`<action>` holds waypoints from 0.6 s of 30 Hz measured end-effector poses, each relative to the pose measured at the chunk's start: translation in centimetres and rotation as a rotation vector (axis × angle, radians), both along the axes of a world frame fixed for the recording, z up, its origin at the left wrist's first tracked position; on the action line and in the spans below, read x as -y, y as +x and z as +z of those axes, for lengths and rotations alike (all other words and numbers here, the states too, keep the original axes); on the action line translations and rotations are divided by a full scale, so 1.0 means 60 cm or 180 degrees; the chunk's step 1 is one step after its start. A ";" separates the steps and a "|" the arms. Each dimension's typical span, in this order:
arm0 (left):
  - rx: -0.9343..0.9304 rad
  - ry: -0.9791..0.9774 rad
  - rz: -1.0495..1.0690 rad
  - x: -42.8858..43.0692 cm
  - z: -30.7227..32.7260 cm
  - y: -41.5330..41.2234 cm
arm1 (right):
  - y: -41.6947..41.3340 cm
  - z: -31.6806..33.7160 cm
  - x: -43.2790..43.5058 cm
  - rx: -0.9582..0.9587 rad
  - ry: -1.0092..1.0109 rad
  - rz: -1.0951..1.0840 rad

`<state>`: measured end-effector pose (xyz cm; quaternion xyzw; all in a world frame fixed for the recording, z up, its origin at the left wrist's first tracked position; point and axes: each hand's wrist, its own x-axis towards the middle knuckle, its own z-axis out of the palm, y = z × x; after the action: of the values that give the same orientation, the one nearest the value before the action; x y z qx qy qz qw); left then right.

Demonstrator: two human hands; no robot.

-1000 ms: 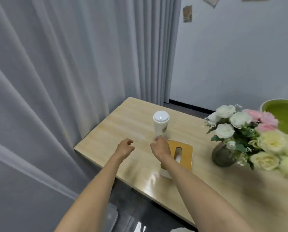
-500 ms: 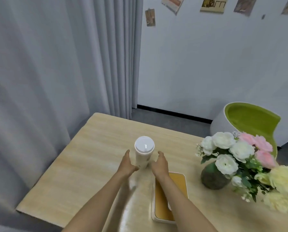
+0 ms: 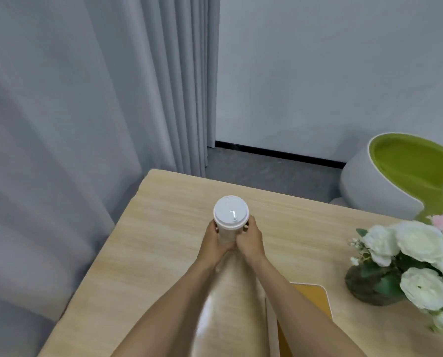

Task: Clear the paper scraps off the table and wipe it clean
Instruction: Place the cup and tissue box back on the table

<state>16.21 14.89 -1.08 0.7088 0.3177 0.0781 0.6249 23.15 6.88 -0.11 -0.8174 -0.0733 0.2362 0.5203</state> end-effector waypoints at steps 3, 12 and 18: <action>-0.0040 0.0149 0.0153 -0.067 0.003 0.027 | 0.024 0.006 -0.061 0.0007 0.0080 0.0151; -0.0237 0.0675 0.0480 -0.263 -0.041 0.096 | 0.098 -0.016 -0.242 -0.0330 0.0037 0.0594; -0.0161 0.0750 0.0512 -0.315 -0.069 0.125 | 0.100 -0.036 -0.282 -0.0429 0.0020 0.0709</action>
<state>23.74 33.77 -5.21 0.7513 0.3778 0.1467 0.5209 29.16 23.82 -2.27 -0.7848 -0.1293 0.3467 0.4972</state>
